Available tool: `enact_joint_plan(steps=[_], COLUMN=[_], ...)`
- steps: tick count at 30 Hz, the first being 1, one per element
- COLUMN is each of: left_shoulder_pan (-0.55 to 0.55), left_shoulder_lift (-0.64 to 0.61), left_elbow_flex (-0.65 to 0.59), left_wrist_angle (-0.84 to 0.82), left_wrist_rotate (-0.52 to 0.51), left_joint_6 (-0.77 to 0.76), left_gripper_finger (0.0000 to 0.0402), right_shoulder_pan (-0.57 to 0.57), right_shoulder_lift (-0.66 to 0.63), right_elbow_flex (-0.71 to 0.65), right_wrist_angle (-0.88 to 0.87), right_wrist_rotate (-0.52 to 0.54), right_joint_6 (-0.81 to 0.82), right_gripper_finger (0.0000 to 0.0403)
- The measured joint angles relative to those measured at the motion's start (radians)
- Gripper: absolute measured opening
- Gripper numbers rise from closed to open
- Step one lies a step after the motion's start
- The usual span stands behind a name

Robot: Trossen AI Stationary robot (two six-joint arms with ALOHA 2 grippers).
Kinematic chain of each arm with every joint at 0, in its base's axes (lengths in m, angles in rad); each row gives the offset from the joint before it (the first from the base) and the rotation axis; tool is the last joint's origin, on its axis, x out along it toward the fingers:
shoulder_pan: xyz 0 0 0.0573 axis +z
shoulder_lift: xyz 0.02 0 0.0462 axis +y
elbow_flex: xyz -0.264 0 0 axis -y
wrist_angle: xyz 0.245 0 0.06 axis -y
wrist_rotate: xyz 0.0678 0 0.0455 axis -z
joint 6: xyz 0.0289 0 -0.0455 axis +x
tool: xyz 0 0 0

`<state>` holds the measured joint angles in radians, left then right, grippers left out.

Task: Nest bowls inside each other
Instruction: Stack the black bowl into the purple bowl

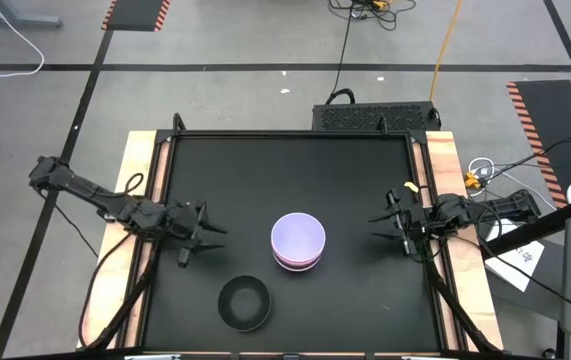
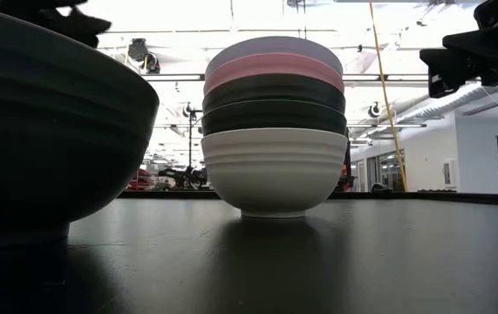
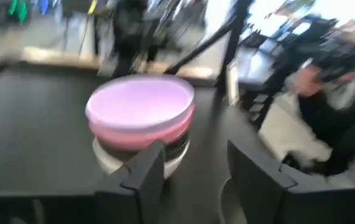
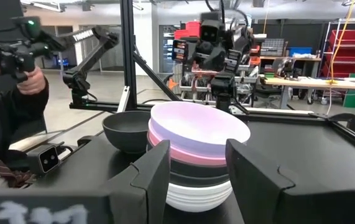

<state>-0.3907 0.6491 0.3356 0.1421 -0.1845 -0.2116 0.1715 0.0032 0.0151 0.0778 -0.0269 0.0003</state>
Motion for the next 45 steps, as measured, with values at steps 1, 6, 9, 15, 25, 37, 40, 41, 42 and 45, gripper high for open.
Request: enact_joint_plan(steps=[1, 6, 9, 15, 25, 37, 40, 41, 42, 45], left_shoulder_pan=[-0.002, -0.004, -0.004, -0.004, -0.012, -0.068, -0.084, -0.091, -0.094, -0.104], left_shoulder_lift=[0.039, 0.231, 0.32, 0.445, 0.608, 0.674, 0.674, 0.674, 0.674, 0.674], left_elbow_flex=[0.04, 0.224, 0.316, 0.438, 0.471, 0.471, 0.471, 0.471, 0.471, 0.471], left_wrist_angle=[-0.059, -0.351, -0.503, -0.662, -0.68, -0.659, -0.633, -0.622, -0.613, -0.601], left_wrist_rotate=[-0.008, -0.01, -0.007, 0.087, 0.28, 0.304, 0.286, 0.282, 0.276, 0.257], left_joint_6=[-0.034, -0.228, -0.325, -0.483, -0.67, -0.76, -0.778, -0.783, -0.788, -0.798], left_gripper_finger=[0.019, 0.0253, 0.0285, 0.0309, 0.031, 0.031, 0.031, 0.031, 0.031, 0.031], right_shoulder_pan=[0.0, 0.0, 0.0, 0.0, 0.0, 0.0, 0.0, 0.0, 0.0, 0.0], right_shoulder_lift=[0.0, 0.0, 0.0, 0.0, 0.0, 0.0, 0.0, 0.0, 0.0, 0.0], right_elbow_flex=[0.0, 0.0, 0.0, 0.0, 0.0, 0.0, 0.0, 0.0, 0.0, 0.0], right_wrist_angle=[-0.001, -0.031, -0.042, -0.042, -0.043, -0.044, -0.044, -0.044, -0.044, -0.044], right_wrist_rotate=[0.0, 0.0, 0.0, 0.0, 0.0, 0.0, 0.0, 0.0, 0.0, 0.0], right_joint_6=[0.006, 0.026, 0.033, 0.044, 0.056, 0.059, 0.059, 0.059, 0.059, 0.058], right_gripper_finger=[0.0146, 0.0146, 0.0146, 0.0146, 0.0146, 0.0146, 0.0146, 0.0146, 0.0146, 0.0146])
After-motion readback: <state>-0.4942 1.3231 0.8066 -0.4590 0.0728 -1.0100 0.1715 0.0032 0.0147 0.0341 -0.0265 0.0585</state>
